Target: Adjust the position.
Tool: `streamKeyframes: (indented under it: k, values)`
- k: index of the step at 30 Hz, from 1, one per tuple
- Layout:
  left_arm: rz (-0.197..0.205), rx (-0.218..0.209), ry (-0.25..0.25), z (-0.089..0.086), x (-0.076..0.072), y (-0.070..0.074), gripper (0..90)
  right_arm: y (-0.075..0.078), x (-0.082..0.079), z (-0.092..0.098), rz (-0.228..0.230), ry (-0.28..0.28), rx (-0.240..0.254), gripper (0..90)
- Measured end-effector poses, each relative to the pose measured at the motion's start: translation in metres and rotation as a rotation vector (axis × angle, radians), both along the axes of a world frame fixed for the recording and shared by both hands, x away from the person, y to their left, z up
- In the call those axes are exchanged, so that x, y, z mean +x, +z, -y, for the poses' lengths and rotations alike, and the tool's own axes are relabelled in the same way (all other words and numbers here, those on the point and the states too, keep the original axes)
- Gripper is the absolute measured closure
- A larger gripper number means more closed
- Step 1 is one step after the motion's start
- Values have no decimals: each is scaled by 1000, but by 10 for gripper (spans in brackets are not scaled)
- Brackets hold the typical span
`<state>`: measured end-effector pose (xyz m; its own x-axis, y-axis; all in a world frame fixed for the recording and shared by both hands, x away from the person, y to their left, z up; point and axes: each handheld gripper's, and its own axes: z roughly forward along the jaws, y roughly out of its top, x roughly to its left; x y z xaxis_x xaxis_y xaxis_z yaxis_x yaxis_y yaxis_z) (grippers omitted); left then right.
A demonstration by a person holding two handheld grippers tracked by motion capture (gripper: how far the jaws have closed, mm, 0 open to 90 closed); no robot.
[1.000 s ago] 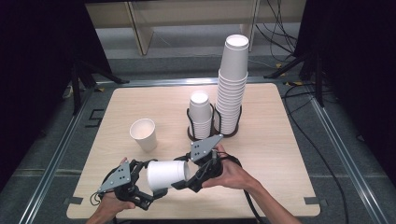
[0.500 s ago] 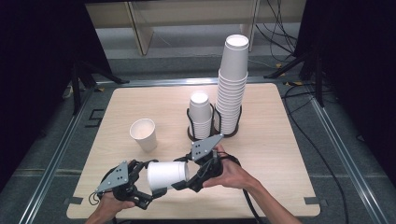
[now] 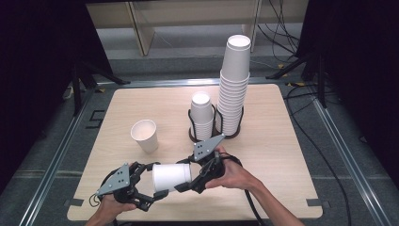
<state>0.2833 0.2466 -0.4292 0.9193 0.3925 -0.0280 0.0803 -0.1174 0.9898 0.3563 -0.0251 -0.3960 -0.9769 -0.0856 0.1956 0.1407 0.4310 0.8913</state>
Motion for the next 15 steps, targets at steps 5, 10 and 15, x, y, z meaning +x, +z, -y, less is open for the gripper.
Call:
streamKeyframes:
  k: [5,10,15]
  values:
    - [-3,-7,2,1,-1,0,123,-2,1,0,-30,2,4,220]
    - [6,6,2,1,-2,0,126,-4,2,0,-32,5,-7,214]
    - [10,8,-1,1,-1,0,130,-4,3,1,-41,7,-2,212]
